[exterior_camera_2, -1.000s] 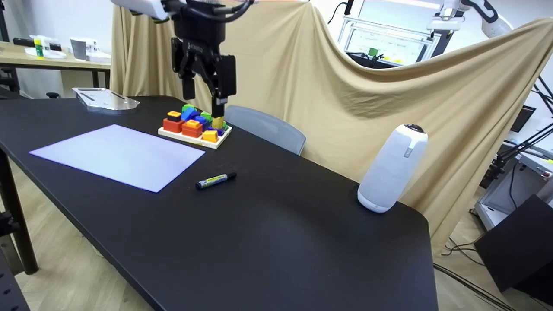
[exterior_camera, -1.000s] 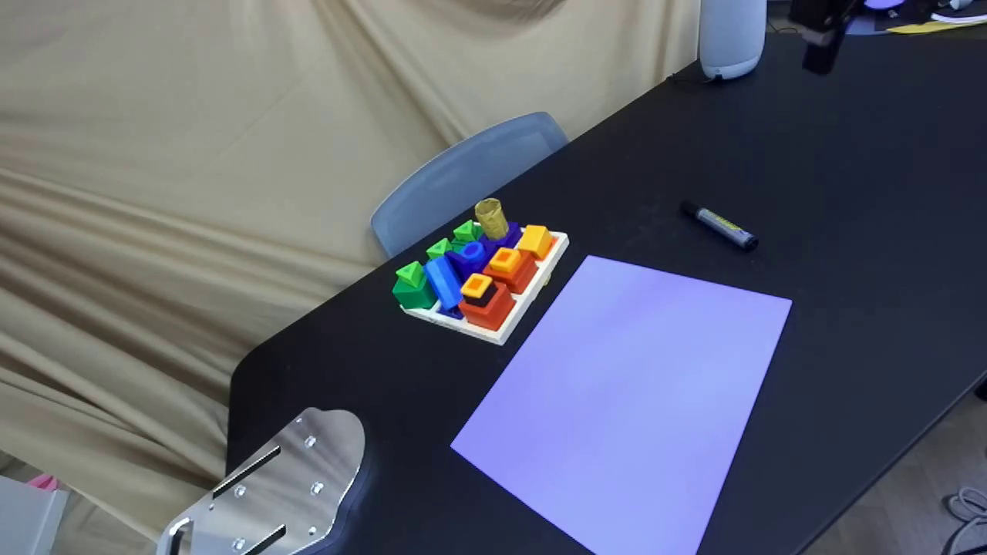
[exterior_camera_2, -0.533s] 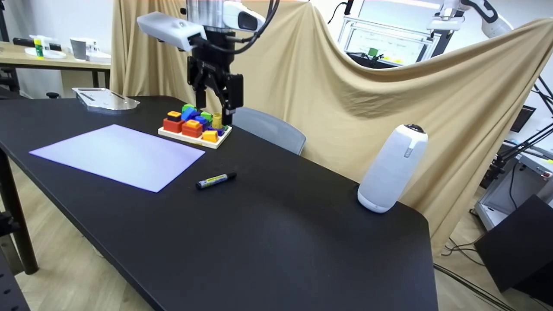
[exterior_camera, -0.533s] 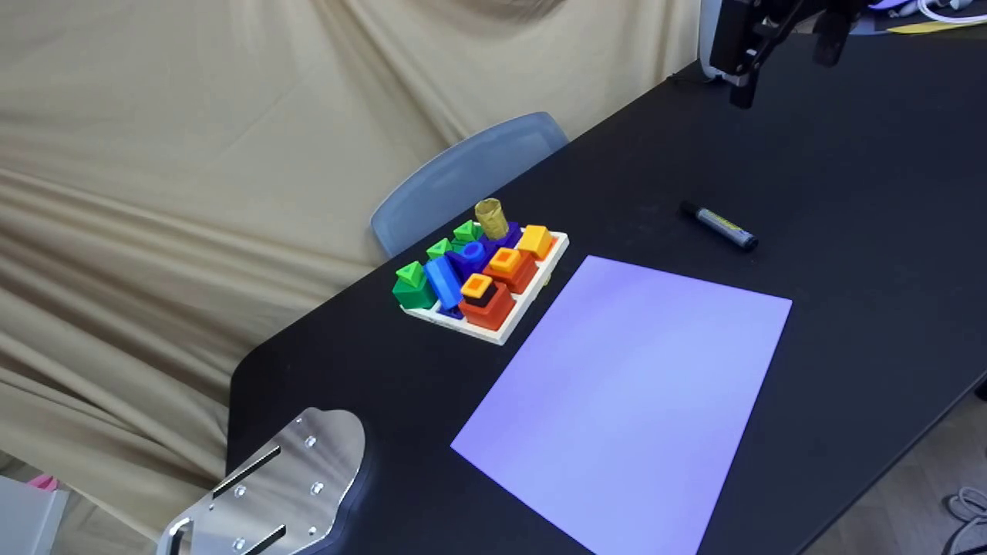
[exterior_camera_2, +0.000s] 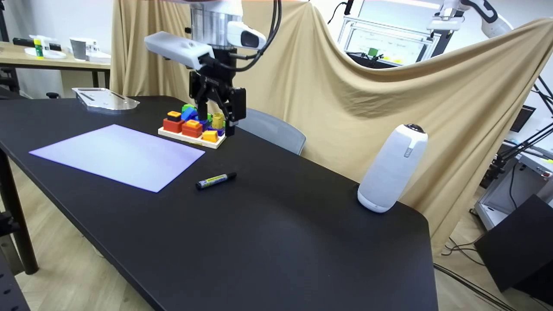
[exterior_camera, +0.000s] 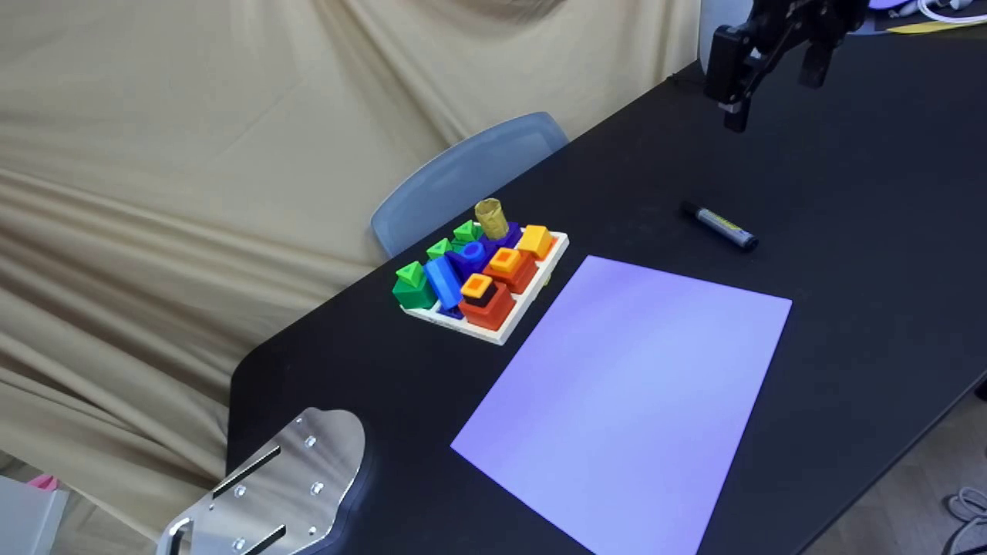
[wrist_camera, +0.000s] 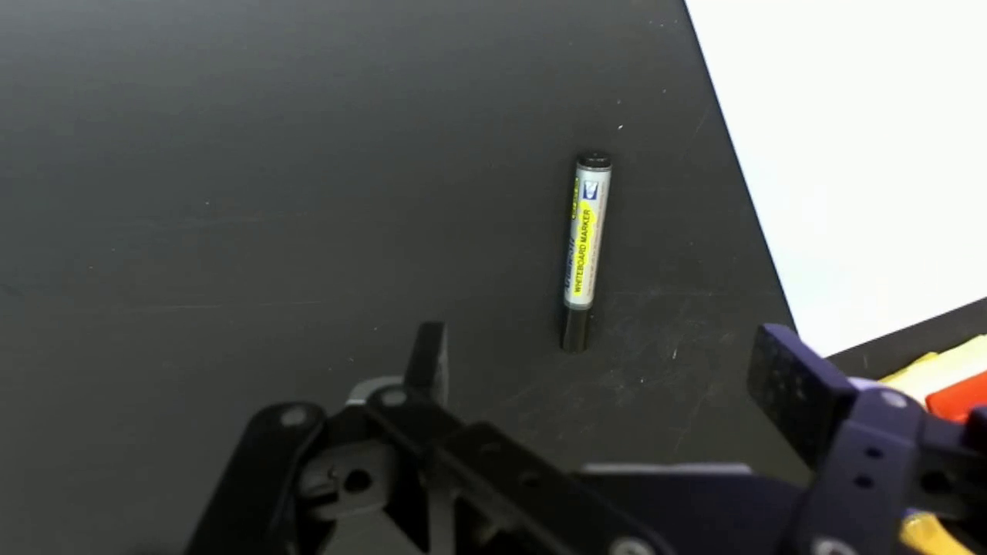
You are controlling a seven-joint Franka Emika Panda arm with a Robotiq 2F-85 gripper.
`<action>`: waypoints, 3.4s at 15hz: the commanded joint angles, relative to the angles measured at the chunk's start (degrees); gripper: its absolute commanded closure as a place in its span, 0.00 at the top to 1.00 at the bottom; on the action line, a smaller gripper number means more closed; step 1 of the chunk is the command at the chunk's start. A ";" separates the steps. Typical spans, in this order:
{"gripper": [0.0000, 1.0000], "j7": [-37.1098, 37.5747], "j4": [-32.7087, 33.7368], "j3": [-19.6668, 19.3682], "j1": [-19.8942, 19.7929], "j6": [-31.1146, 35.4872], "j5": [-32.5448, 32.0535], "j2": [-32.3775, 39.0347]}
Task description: Put the marker on the white paper
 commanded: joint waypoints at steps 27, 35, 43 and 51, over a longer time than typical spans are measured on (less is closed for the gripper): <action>0.49 -4.94 20.04 -2.35 2.34 3.02 3.40 30.68; 0.02 -5.28 21.07 -2.02 2.28 2.90 3.52 31.81; 0.05 -9.74 17.59 3.63 2.47 2.53 4.50 25.82; 0.05 -17.24 14.19 10.60 4.45 2.90 4.92 24.64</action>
